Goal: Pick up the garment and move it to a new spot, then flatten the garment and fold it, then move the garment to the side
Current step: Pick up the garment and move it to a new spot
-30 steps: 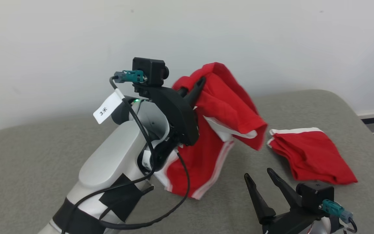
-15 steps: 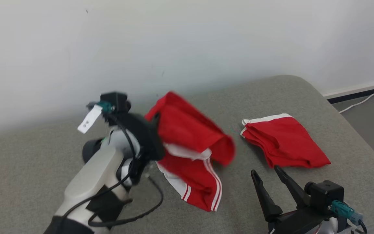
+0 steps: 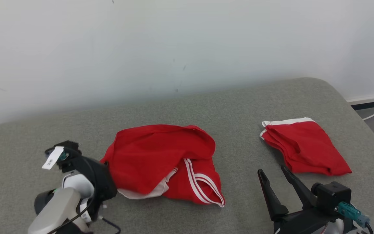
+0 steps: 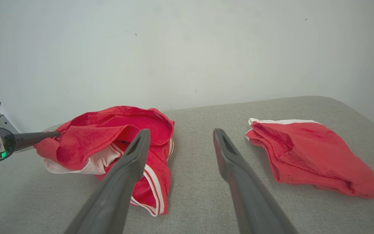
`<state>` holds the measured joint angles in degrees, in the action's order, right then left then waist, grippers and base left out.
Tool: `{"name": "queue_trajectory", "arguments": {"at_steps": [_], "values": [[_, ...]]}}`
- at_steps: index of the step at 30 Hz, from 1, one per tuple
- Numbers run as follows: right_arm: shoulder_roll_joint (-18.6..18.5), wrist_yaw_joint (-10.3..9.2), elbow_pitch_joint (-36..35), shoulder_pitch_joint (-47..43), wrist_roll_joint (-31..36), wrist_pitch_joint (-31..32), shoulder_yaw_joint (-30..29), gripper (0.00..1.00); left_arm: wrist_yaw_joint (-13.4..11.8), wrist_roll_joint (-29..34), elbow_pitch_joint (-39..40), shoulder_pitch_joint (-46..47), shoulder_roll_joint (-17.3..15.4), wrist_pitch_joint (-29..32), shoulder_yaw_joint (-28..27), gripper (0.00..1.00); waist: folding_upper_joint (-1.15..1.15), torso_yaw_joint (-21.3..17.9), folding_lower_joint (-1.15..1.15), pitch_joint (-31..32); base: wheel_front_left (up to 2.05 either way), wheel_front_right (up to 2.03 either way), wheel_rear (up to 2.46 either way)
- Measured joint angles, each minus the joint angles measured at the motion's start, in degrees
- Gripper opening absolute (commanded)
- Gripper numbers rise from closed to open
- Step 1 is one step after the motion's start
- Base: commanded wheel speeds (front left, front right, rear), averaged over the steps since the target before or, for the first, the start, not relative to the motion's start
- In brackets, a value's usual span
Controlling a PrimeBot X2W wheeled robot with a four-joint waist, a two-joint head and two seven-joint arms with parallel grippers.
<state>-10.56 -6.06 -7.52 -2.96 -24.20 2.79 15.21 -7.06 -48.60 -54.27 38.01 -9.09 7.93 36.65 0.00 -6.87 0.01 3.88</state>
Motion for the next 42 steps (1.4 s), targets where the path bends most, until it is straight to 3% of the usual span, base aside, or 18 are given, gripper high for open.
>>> {"name": "queue_trajectory", "arguments": {"at_steps": [1, 17, 24, 29, 42], "values": [[0.1, 0.00, 0.1, 0.0, 0.0, -0.1, 0.0, 1.00, 0.0, 0.0, -0.6, -0.7, -0.5, -0.3, -0.4, 1.00, 0.00, 0.4, 0.00, 0.1, 0.00, 0.00, 0.00], [0.5, -0.05, 0.7, -0.3, 0.0, -0.4, 0.3, 1.00, -0.1, -0.1, -0.4, -6.6, -3.7, -9.7, -2.8, 1.00, 0.00, 4.0, 0.00, 2.2, 0.00, 0.00, 0.00], [0.5, -0.07, 1.1, -1.6, 0.0, -0.4, 0.1, 1.00, 0.0, 0.8, 3.3, -8.2, -2.5, -12.4, -1.6, 1.00, 0.00, 4.5, 0.00, 3.3, 0.00, 0.00, 0.00], [0.4, -0.07, 1.0, -1.6, -0.1, -0.3, 0.2, 1.00, 0.1, 0.9, 6.4, -8.4, 0.1, -12.8, -0.8, 1.00, 0.00, 4.1, 0.00, 3.8, 0.00, 0.00, 0.00], [0.5, -0.07, 0.3, -1.6, 0.1, 0.2, 1.5, 1.00, 0.5, 0.6, 11.1, -7.8, 4.3, -8.0, 2.3, 1.00, 0.00, -2.2, -0.01, 3.3, 0.00, 0.00, 0.00]]}}
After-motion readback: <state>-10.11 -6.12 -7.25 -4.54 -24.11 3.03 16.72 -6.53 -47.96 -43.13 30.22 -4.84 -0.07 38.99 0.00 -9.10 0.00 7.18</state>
